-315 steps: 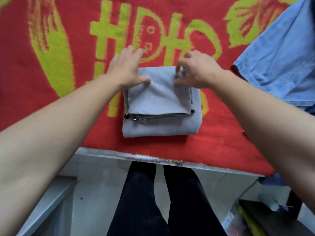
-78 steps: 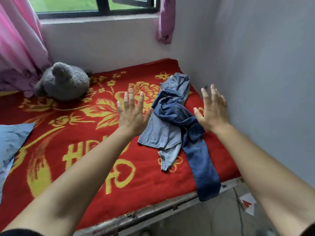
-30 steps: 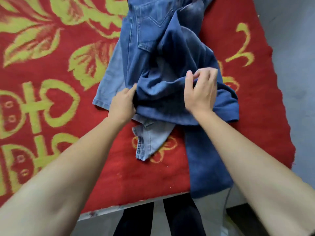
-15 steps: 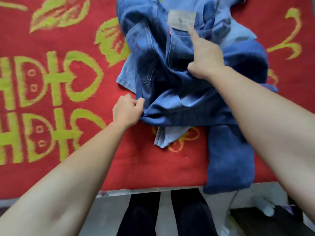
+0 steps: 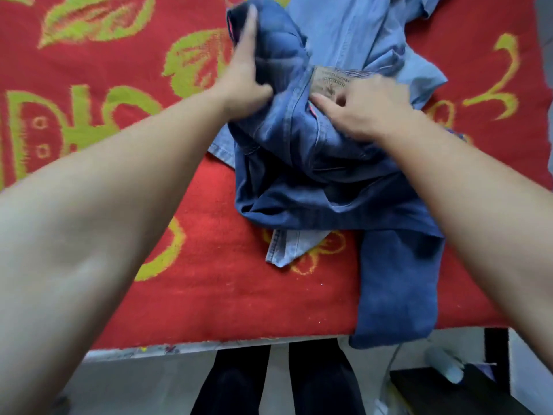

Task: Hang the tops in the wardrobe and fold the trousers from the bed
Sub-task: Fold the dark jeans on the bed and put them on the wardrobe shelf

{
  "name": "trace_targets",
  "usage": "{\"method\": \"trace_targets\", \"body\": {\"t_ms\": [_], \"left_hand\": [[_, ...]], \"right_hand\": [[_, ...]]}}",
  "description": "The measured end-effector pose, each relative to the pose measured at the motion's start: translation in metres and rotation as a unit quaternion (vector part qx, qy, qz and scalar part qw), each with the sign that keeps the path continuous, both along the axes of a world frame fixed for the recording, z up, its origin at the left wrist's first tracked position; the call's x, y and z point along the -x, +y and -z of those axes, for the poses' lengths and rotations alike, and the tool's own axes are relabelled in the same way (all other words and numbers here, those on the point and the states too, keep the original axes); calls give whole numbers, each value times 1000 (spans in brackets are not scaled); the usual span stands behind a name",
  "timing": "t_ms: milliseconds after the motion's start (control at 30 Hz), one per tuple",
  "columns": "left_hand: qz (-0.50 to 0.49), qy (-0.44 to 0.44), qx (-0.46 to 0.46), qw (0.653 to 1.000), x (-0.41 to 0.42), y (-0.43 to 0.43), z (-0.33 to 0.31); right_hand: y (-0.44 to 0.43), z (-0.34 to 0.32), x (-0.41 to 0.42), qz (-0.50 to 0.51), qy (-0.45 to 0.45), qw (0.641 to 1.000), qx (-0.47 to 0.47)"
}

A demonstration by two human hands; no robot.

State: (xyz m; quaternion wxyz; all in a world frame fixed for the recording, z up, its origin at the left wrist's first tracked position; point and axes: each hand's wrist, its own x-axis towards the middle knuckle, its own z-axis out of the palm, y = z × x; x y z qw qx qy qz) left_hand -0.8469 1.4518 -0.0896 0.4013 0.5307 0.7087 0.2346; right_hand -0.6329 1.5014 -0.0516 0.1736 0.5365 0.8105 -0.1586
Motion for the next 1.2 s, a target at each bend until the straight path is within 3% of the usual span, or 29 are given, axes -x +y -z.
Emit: {"method": "trace_targets", "body": {"t_ms": [33,67,133,233,367,533,667,800,1000,1200], "left_hand": [[34,6,44,998,-5,-9,5],[51,27,69,996,-8,-20,11],[51,109,74,990,-11,-42,24],[24,186,82,979,-5,-52,25],[81,225,93,966,15,-52,19],[141,256,166,942,18,-85,-1],[169,336,158,913,20,-128,-25],[157,342,214,902,22,-149,-72],[172,447,70,875,33,-164,-186],[203,451,-93,864,48,-199,-258]], "right_hand": [[0,5,5,-60,-24,990,-124],[-2,11,8,-97,-30,980,-172],[-4,18,12,-107,-62,984,-130],[-3,25,9,-34,-81,994,-63],[-30,21,-4,-43,-29,988,-145],[-72,0,-28,-77,-9,983,-164],[-106,-41,-43,-163,1,961,-222],[-131,-97,-54,-191,16,947,-256],[-163,-204,-55,-151,29,946,-286],[-189,-282,-71,-118,-43,977,-174]]}}
